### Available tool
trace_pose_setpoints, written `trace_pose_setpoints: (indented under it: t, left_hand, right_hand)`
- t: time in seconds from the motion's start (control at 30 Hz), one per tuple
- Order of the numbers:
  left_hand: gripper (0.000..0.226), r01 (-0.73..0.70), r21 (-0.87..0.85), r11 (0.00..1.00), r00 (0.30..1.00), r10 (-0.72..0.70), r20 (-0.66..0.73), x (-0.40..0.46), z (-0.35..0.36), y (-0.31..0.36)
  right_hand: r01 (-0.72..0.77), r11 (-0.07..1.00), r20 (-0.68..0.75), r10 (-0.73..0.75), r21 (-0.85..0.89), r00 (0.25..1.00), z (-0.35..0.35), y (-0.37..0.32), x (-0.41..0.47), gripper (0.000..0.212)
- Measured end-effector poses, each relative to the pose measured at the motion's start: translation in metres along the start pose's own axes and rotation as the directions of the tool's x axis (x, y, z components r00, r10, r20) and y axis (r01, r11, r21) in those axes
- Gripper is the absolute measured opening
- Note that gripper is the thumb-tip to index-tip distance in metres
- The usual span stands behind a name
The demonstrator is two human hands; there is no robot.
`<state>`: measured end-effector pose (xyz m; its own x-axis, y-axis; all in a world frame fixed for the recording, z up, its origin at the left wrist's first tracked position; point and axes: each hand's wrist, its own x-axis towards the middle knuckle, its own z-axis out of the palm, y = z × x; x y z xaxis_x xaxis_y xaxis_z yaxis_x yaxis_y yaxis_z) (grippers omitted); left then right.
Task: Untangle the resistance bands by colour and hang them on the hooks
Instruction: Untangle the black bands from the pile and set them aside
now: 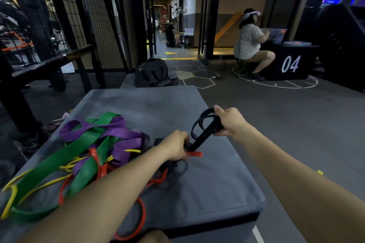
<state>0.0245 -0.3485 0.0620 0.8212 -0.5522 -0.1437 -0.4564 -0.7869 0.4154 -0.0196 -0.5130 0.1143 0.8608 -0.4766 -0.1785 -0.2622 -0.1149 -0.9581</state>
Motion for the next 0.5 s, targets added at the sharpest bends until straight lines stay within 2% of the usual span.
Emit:
trace_pose_setpoints:
  t: [0.1,0.2,0.3,0.4,0.5]
  left_hand:
    - [0.063,0.003,0.208,0.978,1.0,0.002,-0.024,-0.002,0.02,-0.012]
    - [0.039,0.0,0.236,0.972,0.981,0.046,-0.189,-0.004,0.03,-0.017]
    - [0.018,-0.097,0.167,0.981,0.94,0.146,-0.309,-0.004,0.019,-0.018]
    - [0.014,-0.151,0.02,0.988,0.895,0.146,-0.422,-0.003,-0.007,-0.025]
    - [0.018,-0.207,-0.089,0.974,0.901,0.155,-0.404,-0.005,-0.024,-0.034]
  right_hand:
    - [-0.015,0.992,0.001,0.015,0.126,1.0,0.0,0.001,-0.004,0.035]
    - [-0.022,0.988,-0.006,0.023,0.151,1.0,-0.003,0.003,-0.004,0.033]
    - [0.016,0.997,-0.048,-0.012,0.079,0.999,-0.009,0.008,0.001,0.031]
    - [0.07,0.997,-0.065,-0.071,-0.018,0.995,-0.008,0.013,0.009,0.03]
    - [0.133,0.989,-0.002,-0.134,-0.059,0.991,0.004,0.012,0.011,0.015]
